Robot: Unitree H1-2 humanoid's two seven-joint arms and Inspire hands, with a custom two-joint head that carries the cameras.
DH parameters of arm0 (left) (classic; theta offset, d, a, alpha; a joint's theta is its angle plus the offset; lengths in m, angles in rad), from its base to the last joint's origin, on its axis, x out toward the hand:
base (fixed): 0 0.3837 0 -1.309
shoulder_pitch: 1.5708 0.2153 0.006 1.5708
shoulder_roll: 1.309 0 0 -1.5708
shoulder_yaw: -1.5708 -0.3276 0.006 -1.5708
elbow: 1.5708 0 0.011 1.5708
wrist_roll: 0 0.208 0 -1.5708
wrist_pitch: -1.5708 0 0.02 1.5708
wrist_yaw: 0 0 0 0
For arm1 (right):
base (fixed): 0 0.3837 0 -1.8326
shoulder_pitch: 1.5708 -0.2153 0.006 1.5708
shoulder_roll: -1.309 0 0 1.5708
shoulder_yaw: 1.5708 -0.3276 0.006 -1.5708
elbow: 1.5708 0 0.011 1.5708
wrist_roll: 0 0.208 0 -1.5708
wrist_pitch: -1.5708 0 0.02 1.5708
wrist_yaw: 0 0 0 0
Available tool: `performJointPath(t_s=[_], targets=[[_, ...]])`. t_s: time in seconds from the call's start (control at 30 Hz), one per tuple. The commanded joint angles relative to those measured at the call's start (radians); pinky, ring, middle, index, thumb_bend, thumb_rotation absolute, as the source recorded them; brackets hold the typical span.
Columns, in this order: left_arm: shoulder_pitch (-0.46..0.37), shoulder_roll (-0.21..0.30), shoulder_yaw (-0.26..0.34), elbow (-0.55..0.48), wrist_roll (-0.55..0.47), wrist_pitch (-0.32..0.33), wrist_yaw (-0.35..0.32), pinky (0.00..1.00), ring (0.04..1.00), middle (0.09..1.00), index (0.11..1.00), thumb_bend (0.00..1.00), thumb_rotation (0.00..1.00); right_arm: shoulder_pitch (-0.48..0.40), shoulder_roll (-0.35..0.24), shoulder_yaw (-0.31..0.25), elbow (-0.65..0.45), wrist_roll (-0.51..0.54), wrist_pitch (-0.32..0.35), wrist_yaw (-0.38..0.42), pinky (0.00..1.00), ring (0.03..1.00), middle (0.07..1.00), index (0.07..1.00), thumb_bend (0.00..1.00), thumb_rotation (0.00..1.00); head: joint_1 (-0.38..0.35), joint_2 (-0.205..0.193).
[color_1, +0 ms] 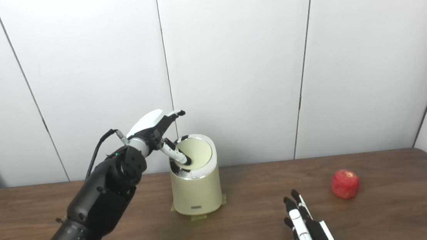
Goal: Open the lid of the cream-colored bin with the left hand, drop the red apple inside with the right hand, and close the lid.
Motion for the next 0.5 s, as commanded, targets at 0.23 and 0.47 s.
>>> performJointPath(t_s=[0.23,0.47], targets=[[-0.062,0.025,-0.008,-0.027,0.03,-0.043,0.01,0.85,0.92,0.953,0.942,0.92,0.02,-0.033,0.003,-0.007,-0.033,0.012,-0.023,0.0,0.94,0.975,0.954,1.0,0.57,0.85,-0.003,0.006],[-0.049,0.035,-0.027,-0.015,0.049,-0.058,0.017,0.92,0.957,0.948,0.941,0.92,0.01,-0.033,0.004,-0.01,-0.035,0.016,-0.019,-0.002,0.94,0.976,0.953,1.0,0.57,0.86,-0.004,0.01]])
